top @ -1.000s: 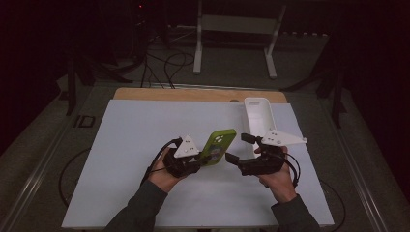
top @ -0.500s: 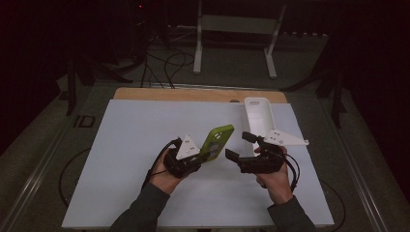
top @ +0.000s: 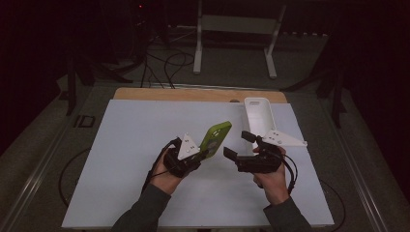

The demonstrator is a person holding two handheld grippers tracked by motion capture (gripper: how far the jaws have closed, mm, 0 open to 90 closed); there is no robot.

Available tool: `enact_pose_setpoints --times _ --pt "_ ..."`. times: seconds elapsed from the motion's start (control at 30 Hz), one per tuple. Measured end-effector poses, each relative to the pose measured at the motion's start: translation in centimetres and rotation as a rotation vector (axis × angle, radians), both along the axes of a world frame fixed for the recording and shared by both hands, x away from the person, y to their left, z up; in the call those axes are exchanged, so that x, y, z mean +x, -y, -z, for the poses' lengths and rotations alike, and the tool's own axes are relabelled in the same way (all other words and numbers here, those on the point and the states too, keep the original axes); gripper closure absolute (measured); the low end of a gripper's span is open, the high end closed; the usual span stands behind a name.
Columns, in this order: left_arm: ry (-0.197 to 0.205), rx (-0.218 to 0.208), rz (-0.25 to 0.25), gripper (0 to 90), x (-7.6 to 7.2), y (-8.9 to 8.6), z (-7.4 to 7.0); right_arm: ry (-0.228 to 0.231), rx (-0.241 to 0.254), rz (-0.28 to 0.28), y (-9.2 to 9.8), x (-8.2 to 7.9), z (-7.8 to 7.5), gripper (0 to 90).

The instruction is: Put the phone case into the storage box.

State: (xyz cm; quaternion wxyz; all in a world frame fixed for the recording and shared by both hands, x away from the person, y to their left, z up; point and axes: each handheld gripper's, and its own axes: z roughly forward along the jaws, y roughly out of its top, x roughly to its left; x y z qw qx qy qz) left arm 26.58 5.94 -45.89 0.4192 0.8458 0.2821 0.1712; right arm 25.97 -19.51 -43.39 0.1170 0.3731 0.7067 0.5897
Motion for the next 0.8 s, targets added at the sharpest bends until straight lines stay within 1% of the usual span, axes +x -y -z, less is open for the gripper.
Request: enact_pose_setpoints --times 0.2,0.27,0.47,0.53,0.67,0.7,0.73,0.8 --pt "0.012 0.007 -0.026 77.5 -0.1 0.3 0.0 0.006 0.006 0.014 -0.3 0.0 0.0 7.8" --pt "0.011 0.008 -0.027 77.5 -0.1 0.3 0.0 0.009 0.006 0.016 -0.4 0.0 0.0 7.8" --pt "0.037 0.007 -0.057 77.6 -0.3 0.6 -0.1 0.012 0.015 0.023 -1.0 0.1 -0.2 7.9" --pt "0.039 0.007 -0.059 77.5 -0.3 0.7 -0.1 0.019 0.008 0.024 -1.2 0.0 -0.2 7.9" --pt "0.043 0.011 -0.065 77.5 -0.4 0.8 -0.1 0.019 0.014 0.027 -1.5 0.0 -0.2 7.8" --pt "0.044 0.012 -0.066 77.5 -0.5 1.0 -0.1 0.019 0.016 0.029 -1.5 0.0 -0.2 7.8" --pt "0.049 0.016 -0.066 77.5 -0.5 1.0 0.0 0.012 0.031 0.037 -1.7 0.1 -0.3 7.9" --pt "0.052 0.022 -0.062 77.5 -0.6 1.1 0.0 0.010 0.037 0.041 -1.8 0.2 -0.3 7.8"
